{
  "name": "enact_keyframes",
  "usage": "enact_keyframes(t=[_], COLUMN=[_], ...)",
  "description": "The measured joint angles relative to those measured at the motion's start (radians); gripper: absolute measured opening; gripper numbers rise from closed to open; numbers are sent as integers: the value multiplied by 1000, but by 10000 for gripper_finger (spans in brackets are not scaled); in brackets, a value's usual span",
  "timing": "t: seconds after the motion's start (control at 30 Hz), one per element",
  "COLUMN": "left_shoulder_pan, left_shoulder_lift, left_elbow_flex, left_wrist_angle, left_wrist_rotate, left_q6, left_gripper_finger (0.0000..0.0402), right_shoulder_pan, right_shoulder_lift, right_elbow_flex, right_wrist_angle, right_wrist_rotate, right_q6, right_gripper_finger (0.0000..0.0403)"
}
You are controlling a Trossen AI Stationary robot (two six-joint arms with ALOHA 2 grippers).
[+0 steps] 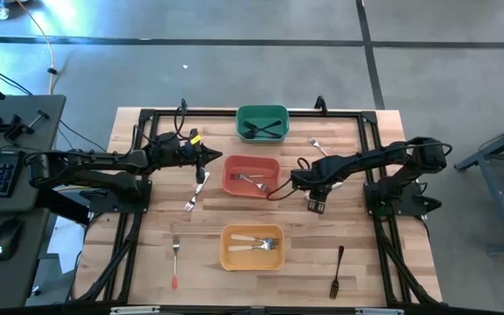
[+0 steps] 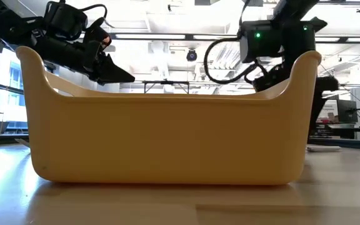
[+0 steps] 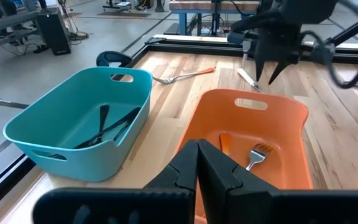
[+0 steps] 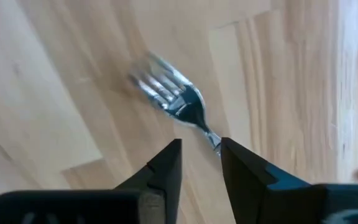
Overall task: Sort silverware by color (type)
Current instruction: Put the white fork into the yellow bin
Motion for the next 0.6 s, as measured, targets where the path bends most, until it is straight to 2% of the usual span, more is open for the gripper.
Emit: enact_keyframes(t=[0.23,0.33,0.5,0.6], left_shoulder_pan=[0,0,0,0], left_shoulder_lift=[0,0,0,0], left_elbow_flex=[0,0,0,0], left_wrist_angle=[-3,-4,-4,-5], left_wrist_rotate=[0,0,0,0], left_q6=[0,0,0,0], left_gripper_finger=[1,1,1,1], right_shoulder_pan=[23,0,-25,-38], right_shoulder_lift=[-1,-1,-6,-7], right_elbow_flex=[-45,-84,-133,-139], right_wrist_angle=[3,39,138,152], right_wrist_rotate=[93,94,56,23], right_q6=[-98,-106,-151,-149], right_gripper_finger=[147,161,163,148])
